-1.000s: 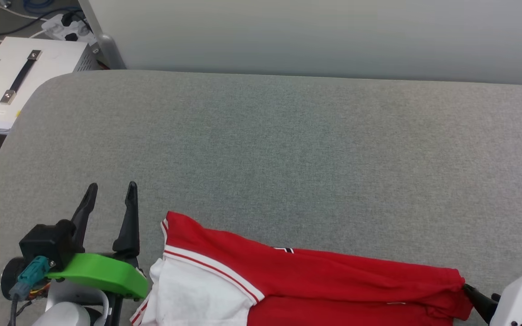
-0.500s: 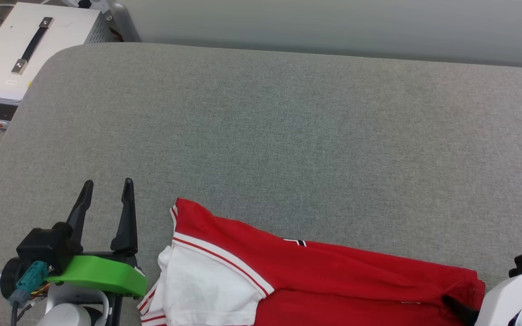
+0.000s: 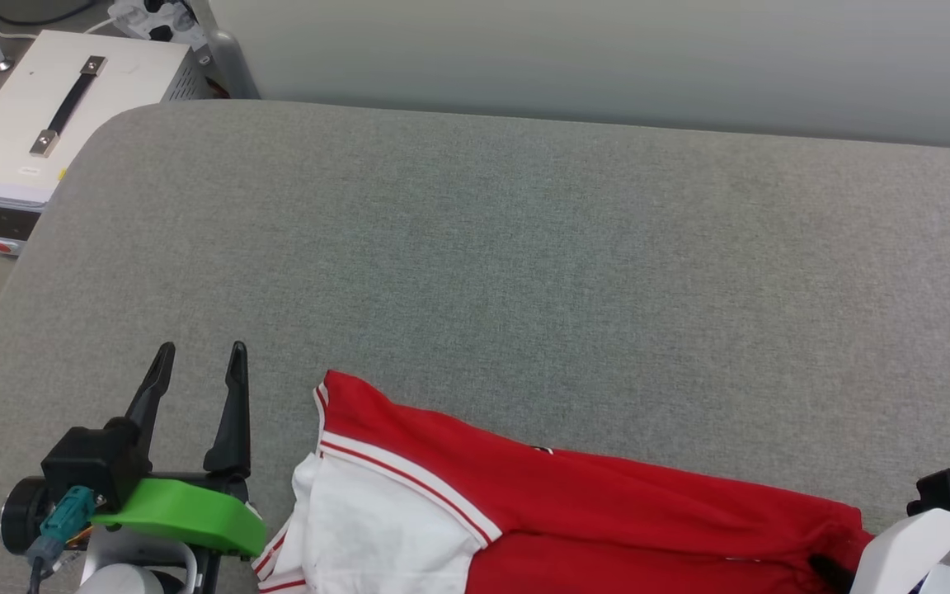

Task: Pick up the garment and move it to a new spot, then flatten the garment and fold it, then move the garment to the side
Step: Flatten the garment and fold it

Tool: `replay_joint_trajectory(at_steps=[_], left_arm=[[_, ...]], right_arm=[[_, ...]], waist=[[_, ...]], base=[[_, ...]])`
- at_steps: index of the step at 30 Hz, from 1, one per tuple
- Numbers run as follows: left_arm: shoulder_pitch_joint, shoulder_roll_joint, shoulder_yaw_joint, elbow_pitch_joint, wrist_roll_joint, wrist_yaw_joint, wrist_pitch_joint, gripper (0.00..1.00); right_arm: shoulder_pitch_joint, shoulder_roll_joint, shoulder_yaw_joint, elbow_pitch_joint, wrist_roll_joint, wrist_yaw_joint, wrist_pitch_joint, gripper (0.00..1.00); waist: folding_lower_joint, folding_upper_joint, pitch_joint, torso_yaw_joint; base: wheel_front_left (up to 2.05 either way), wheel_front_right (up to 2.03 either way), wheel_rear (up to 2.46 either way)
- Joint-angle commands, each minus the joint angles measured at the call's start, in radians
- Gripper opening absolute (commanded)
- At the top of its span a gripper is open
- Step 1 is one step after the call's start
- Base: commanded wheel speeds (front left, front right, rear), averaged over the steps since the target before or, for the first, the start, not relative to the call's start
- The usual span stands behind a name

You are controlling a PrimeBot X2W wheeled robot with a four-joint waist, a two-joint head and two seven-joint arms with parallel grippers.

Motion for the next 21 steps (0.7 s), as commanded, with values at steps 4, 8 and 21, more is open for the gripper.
replay_joint_trajectory(at_steps=[4, 8, 21], left_arm=[[0.017, 0.014, -0.007, 0.001, 0.019, 0.000, 0.006, 1.00], [0.025, 0.016, -0.013, -0.007, 0.024, 0.008, 0.011, 1.00], [0.024, 0.012, -0.037, -0.022, 0.034, 0.013, 0.019, 1.00]], right_arm=[[-0.022, 0.008, -0.039, -0.007, -0.029, -0.001, 0.000, 0.00], [-0.047, -0.005, -0.099, -0.020, -0.042, -0.001, 0.015, 0.00], [-0.108, -0.043, -0.312, -0.073, -0.082, -0.001, 0.080, 0.00]], waist=[[0.0000, 0.0000, -0.032, -0.006], [0.0000, 0.0000, -0.048, -0.010], [0.0000, 0.0000, -0.061, -0.034]], base=[[0.00, 0.00, 0.00], [0.00, 0.00, 0.00], [0.00, 0.00, 0.00]])
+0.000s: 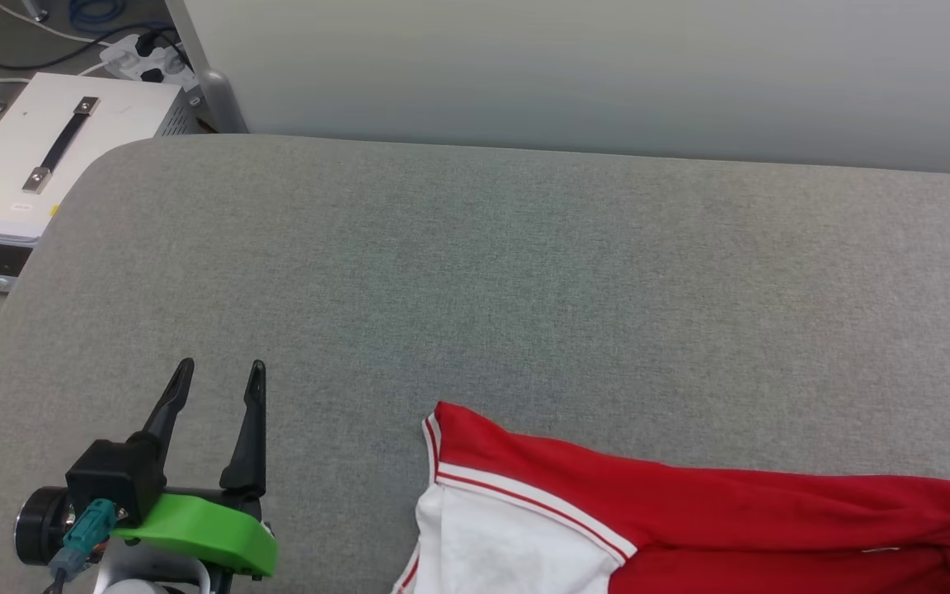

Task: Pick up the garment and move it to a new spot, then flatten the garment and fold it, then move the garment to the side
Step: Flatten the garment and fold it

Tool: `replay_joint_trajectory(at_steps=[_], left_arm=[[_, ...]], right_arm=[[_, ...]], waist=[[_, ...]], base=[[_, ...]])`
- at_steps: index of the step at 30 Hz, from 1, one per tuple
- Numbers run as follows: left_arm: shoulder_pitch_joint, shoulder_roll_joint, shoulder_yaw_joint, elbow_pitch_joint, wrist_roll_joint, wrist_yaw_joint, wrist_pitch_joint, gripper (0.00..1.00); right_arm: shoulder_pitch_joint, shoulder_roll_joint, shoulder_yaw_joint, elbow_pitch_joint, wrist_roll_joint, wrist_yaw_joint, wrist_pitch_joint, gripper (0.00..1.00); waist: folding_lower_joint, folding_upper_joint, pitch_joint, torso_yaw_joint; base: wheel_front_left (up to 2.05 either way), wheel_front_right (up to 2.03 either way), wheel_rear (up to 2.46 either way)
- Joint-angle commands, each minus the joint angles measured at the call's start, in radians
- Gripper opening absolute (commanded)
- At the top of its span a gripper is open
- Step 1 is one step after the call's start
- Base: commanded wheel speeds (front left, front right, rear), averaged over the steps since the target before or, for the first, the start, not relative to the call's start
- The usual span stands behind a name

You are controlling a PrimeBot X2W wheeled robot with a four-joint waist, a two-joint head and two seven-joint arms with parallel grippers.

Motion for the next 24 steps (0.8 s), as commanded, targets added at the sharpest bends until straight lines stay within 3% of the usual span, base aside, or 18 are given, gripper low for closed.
replay_joint_trajectory(at_steps=[1, 6, 11, 12, 17, 24], left_arm=[[0.005, 0.001, -0.003, -0.004, 0.008, 0.006, 0.001, 1.00], [0.003, -0.001, -0.008, -0.004, 0.010, 0.009, 0.001, 1.00], [0.005, -0.002, -0.015, -0.003, 0.012, 0.012, 0.005, 1.00], [0.005, -0.002, -0.021, -0.004, 0.014, 0.013, 0.010, 1.00], [0.001, 0.004, -0.028, -0.010, 0.019, 0.015, 0.021, 1.00], [-0.009, 0.010, -0.035, -0.019, 0.024, 0.016, 0.030, 1.00]], right_arm=[[-0.023, -0.005, -0.026, -0.013, -0.007, -0.001, 0.007, 0.00], [-0.046, 0.020, -0.086, -0.019, 0.014, -0.001, 0.063, 0.00], [-0.068, 0.048, -0.109, 0.013, 0.151, -0.001, 0.175, 0.00], [-0.051, 0.050, -0.068, 0.072, 0.302, -0.001, 0.200, 0.00], [-0.007, 0.050, 0.055, 0.165, 0.503, -0.001, 0.162, 0.00], [0.018, 0.050, 0.313, 0.227, 0.784, -0.001, 0.056, 0.00]], waist=[[0.0000, -0.0001, -0.002, -0.005], [0.0000, -0.0001, -0.010, -0.016], [0.0000, -0.0001, -0.028, -0.019], [0.0000, -0.0001, -0.037, -0.015], [0.0000, -0.0001, -0.039, -0.005], [0.0000, -0.0001, -0.026, 0.012]], base=[[0.00, 0.00, 0.00], [0.00, 0.00, 0.00], [0.00, 0.00, 0.00], [0.00, 0.00, 0.00], [0.00, 0.00, 0.00], [0.00, 0.00, 0.00]])
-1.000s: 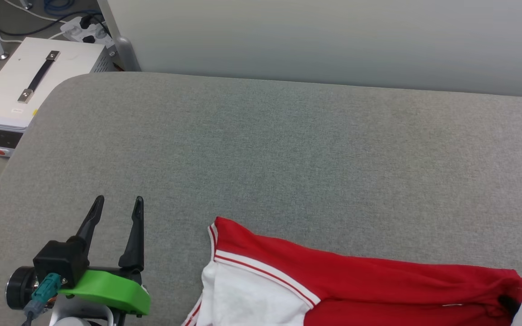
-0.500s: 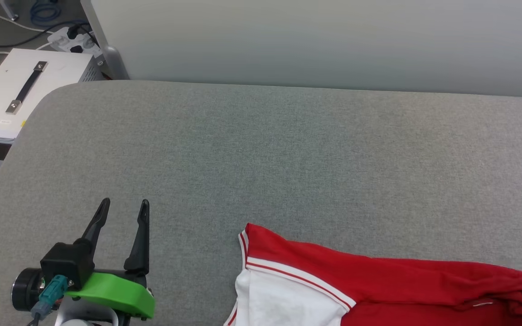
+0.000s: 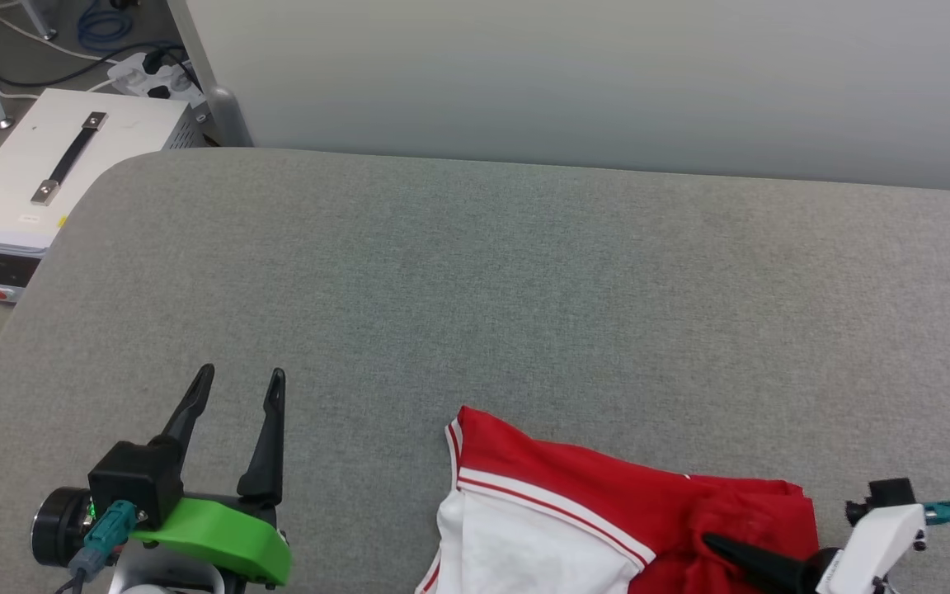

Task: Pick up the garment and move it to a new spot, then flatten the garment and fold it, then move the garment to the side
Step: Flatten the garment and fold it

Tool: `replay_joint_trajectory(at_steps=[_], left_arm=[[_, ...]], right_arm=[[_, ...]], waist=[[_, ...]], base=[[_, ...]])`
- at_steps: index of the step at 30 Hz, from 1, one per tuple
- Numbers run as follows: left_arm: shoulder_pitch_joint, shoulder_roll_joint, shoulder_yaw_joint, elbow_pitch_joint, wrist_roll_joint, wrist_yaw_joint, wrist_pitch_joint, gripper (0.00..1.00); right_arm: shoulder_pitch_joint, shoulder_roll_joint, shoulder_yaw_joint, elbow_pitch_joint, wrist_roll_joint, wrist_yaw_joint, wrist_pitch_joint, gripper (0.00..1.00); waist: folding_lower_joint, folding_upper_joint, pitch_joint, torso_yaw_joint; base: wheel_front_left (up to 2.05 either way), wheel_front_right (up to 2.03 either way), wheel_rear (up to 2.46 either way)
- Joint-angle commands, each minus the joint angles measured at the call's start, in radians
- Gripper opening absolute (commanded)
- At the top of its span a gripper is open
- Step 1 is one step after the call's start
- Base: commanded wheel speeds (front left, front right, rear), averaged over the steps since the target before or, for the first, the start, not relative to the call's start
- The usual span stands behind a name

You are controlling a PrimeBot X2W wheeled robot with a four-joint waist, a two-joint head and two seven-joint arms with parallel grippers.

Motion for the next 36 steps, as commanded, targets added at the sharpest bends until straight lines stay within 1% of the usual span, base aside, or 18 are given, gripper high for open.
replay_joint_trajectory(at_steps=[1, 5, 10, 17, 21, 28, 29, 30, 32, 36], left_arm=[[-0.008, 0.006, -0.002, -0.001, 0.010, 0.006, 0.004, 1.00], [-0.018, 0.003, -0.009, -0.001, 0.011, 0.002, 0.007, 1.00], [-0.043, -0.003, -0.016, 0.000, 0.013, -0.007, 0.008, 1.00], [-0.083, -0.021, -0.024, 0.009, 0.016, -0.024, -0.003, 1.00], [-0.099, -0.034, -0.026, 0.020, 0.015, -0.033, -0.012, 1.00], [-0.113, -0.050, -0.020, 0.048, 0.013, -0.049, -0.029, 1.00], [-0.114, -0.052, -0.019, 0.053, 0.012, -0.051, -0.031, 1.00], [-0.114, -0.053, -0.018, 0.057, 0.011, -0.053, -0.032, 1.00], [-0.115, -0.054, -0.014, 0.067, 0.009, -0.056, -0.035, 1.00], [-0.116, -0.051, -0.009, 0.079, 0.010, -0.058, -0.038, 1.00]], right_arm=[[0.004, 0.005, 0.041, 0.002, 0.036, -0.001, -0.021, 0.00], [-0.003, 0.005, 0.185, -0.002, 0.130, -0.001, -0.088, 0.00], [-0.049, 0.005, 0.350, -0.003, 0.233, -0.001, -0.189, 0.00], [-0.152, 0.005, 0.551, 0.025, 0.304, -0.001, -0.319, 0.00], [-0.199, 0.005, 0.606, 0.076, 0.286, -0.001, -0.369, 0.00], [-0.236, 0.005, 0.621, 0.142, 0.253, -0.001, -0.459, 0.00], [-0.240, 0.005, 0.621, 0.144, 0.249, -0.001, -0.480, 0.31], [-0.243, 0.005, 0.621, 0.142, 0.248, -0.001, -0.498, 1.00], [-0.248, 0.005, 0.624, 0.138, 0.252, -0.001, -0.528, 1.00], [-0.254, 0.005, 0.634, 0.131, 0.249, -0.001, -0.546, 1.00]], waist=[[0.0000, -0.0001, 0.004, 0.005], [0.0000, -0.0001, 0.013, 0.018], [0.0000, -0.0001, 0.036, 0.039], [0.0000, -0.0001, 0.080, 0.073], [0.0000, -0.0001, 0.104, 0.088], [0.0000, -0.0001, 0.131, 0.094], [0.0000, -0.0001, 0.133, 0.093], [0.0000, -0.0001, 0.133, 0.091], [0.0000, -0.0001, 0.129, 0.086], [0.0000, -0.0001, 0.113, 0.075]], base=[[0.00, 0.00, 0.00], [0.00, 0.00, 0.00], [0.00, 0.00, 0.00], [0.00, 0.00, 0.00], [0.00, 0.00, 0.00], [0.00, 0.00, 0.00], [0.00, 0.00, 0.00], [0.00, 0.00, 0.00], [0.00, 0.00, 0.00], [0.00, 0.00, 0.00]])
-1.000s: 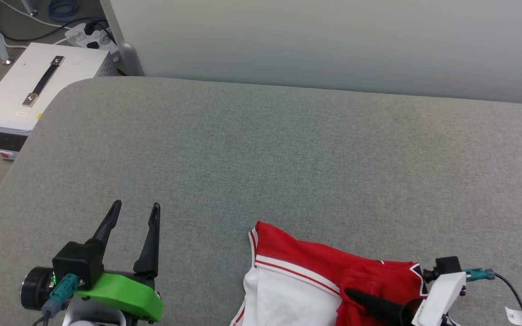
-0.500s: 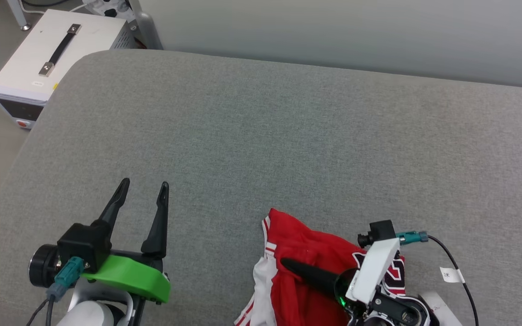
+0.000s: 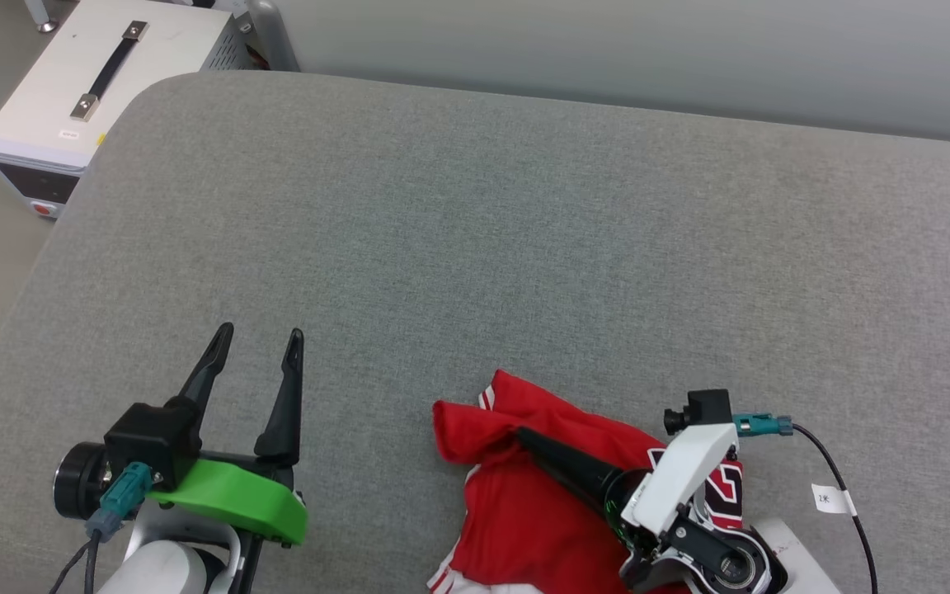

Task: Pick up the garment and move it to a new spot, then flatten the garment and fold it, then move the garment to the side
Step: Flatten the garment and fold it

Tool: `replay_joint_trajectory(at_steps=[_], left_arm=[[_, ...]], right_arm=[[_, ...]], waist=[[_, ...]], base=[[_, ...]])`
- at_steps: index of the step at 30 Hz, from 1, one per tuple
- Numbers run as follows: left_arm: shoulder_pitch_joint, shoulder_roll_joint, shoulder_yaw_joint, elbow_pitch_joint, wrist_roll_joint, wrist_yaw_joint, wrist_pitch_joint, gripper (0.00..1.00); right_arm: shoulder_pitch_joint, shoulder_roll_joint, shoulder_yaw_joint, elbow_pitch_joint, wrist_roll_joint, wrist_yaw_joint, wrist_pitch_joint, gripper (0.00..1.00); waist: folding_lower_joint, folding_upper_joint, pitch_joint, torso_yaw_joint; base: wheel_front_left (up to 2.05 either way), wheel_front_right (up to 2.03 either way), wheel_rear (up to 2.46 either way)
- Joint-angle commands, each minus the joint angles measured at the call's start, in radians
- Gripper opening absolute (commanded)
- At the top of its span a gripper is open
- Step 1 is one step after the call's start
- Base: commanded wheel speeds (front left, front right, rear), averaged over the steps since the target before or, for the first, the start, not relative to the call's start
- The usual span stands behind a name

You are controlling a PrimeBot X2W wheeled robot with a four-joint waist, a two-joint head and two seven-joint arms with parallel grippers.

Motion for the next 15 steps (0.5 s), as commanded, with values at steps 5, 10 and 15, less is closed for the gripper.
replay_joint_trajectory(at_steps=[5, 10, 15], left_arm=[[-0.005, 0.001, 0.001, 0.007, 0.006, 0.000, -0.008, 1.00], [0.011, 0.005, -0.003, 0.004, 0.006, 0.010, -0.002, 1.00], [0.028, 0.005, -0.003, 0.002, 0.002, 0.020, -0.002, 1.00]], right_arm=[[-0.023, -0.021, -0.016, -0.075, -0.053, 0.000, -0.061, 1.00], [-0.020, -0.063, -0.073, -0.155, -0.212, 0.000, -0.220, 1.00], [0.004, -0.083, -0.194, -0.180, -0.480, 0.000, -0.367, 1.00]], waist=[[-0.0001, 0.0000, -0.039, -0.020], [-0.0001, 0.0000, -0.066, -0.034], [-0.0001, 0.0000, -0.088, -0.052]], base=[[0.00, 0.00, 0.00], [0.00, 0.00, 0.00], [0.00, 0.00, 0.00]])
